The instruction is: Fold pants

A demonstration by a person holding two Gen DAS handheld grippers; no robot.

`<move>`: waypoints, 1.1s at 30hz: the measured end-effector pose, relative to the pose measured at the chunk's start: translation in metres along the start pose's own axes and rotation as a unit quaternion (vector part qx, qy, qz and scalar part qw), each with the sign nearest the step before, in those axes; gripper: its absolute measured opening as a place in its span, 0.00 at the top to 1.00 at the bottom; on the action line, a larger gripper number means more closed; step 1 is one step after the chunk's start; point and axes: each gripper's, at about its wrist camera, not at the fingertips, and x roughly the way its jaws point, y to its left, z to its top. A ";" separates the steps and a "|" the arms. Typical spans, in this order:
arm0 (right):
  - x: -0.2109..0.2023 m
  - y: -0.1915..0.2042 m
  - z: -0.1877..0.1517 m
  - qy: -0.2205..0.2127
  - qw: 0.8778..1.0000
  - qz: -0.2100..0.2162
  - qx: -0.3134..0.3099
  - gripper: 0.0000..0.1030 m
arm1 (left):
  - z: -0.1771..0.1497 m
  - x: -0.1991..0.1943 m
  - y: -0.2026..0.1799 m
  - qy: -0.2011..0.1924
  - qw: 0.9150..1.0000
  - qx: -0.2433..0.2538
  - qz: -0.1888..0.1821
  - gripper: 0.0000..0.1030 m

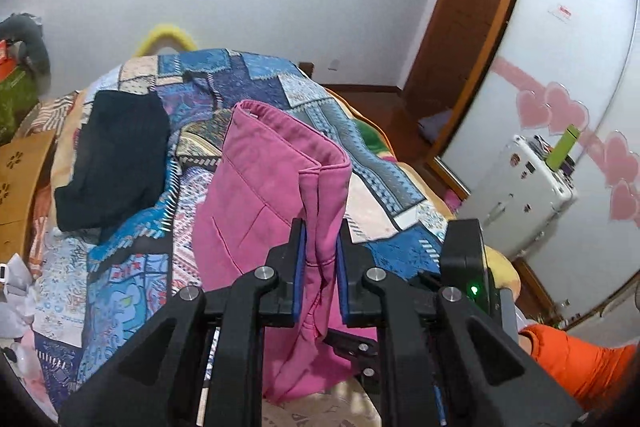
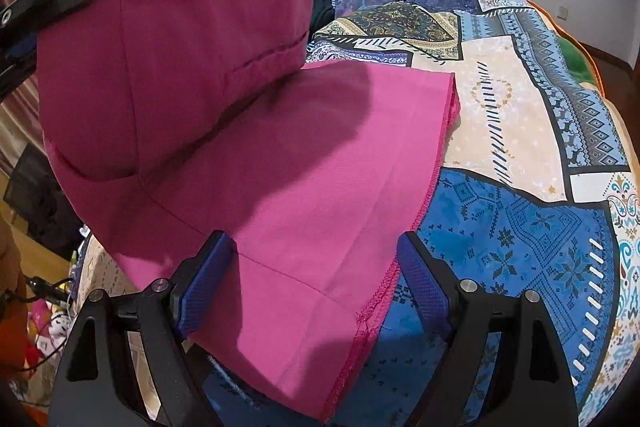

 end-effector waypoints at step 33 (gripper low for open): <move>-0.008 -0.008 -0.006 0.001 1.000 -0.014 -0.003 0.19 | 0.043 0.054 0.065 0.051 0.987 0.002 0.150 0.15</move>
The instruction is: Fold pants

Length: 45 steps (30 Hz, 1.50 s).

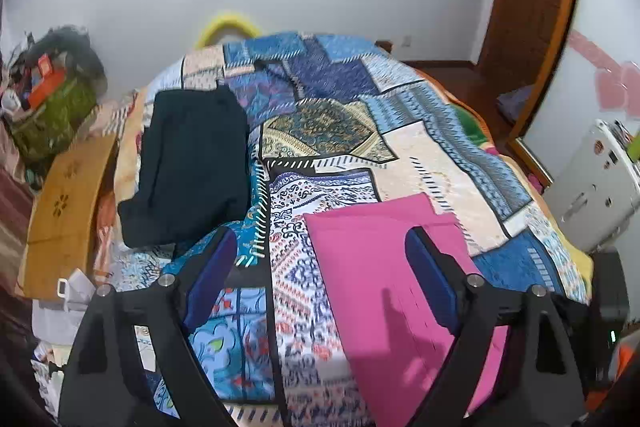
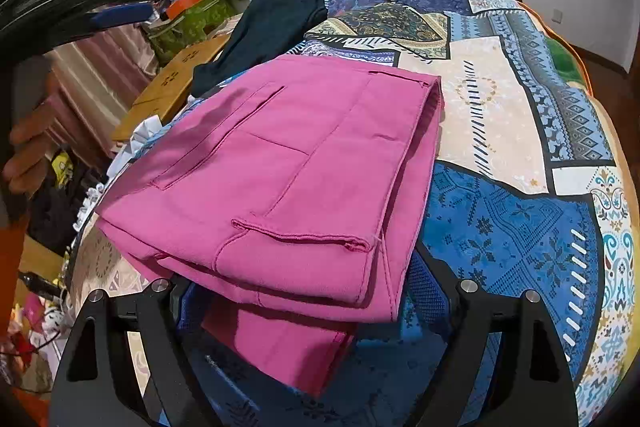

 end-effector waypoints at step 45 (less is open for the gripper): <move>-0.039 -0.051 0.015 -0.055 0.995 -0.074 0.045 0.18 | -0.105 0.014 0.051 0.103 0.994 -0.022 -0.017 0.03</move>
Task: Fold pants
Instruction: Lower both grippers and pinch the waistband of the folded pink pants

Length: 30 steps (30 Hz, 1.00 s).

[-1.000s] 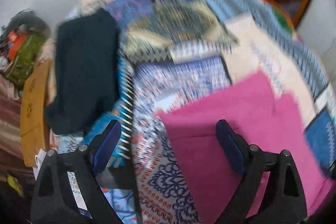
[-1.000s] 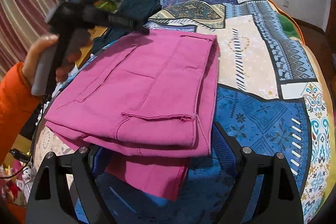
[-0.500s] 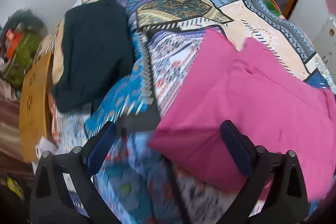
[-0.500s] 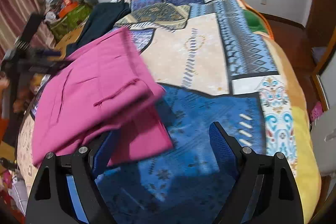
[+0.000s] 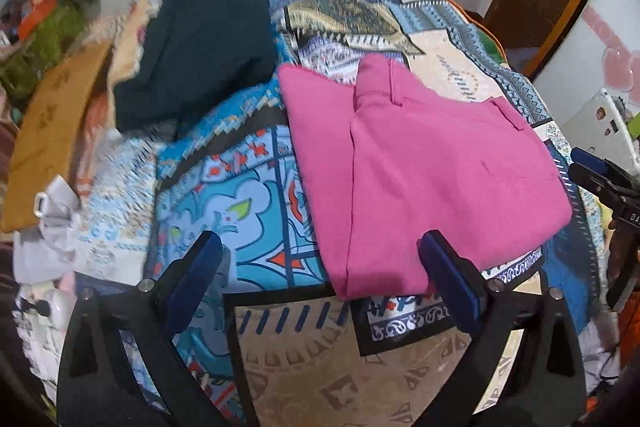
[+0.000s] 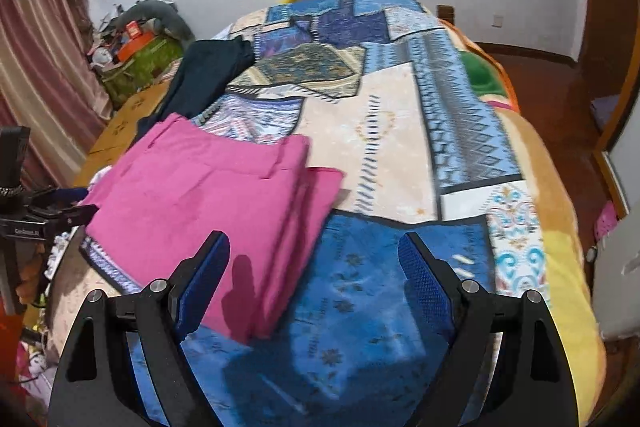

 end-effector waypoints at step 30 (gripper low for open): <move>0.036 0.020 -0.024 0.059 0.995 0.085 0.002 0.59 | 0.005 0.002 0.029 -0.005 0.999 -0.036 0.038 0.37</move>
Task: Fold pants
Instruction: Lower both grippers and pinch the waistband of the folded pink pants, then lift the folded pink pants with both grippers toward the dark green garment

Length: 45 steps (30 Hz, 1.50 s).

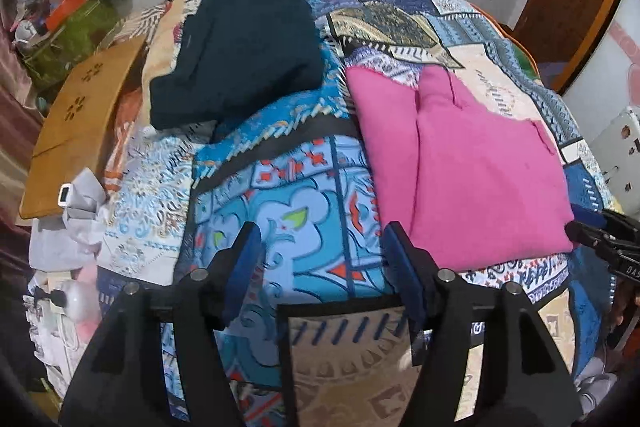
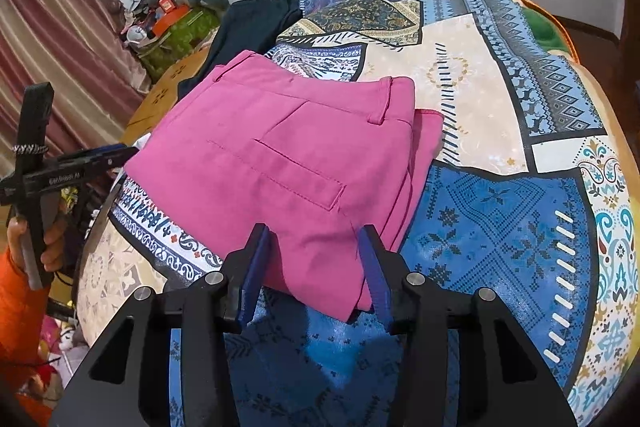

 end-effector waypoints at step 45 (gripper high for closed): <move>0.043 -0.039 0.050 0.008 0.998 -0.066 -0.012 0.82 | 0.066 0.068 -0.075 0.011 0.992 0.102 -0.069 0.71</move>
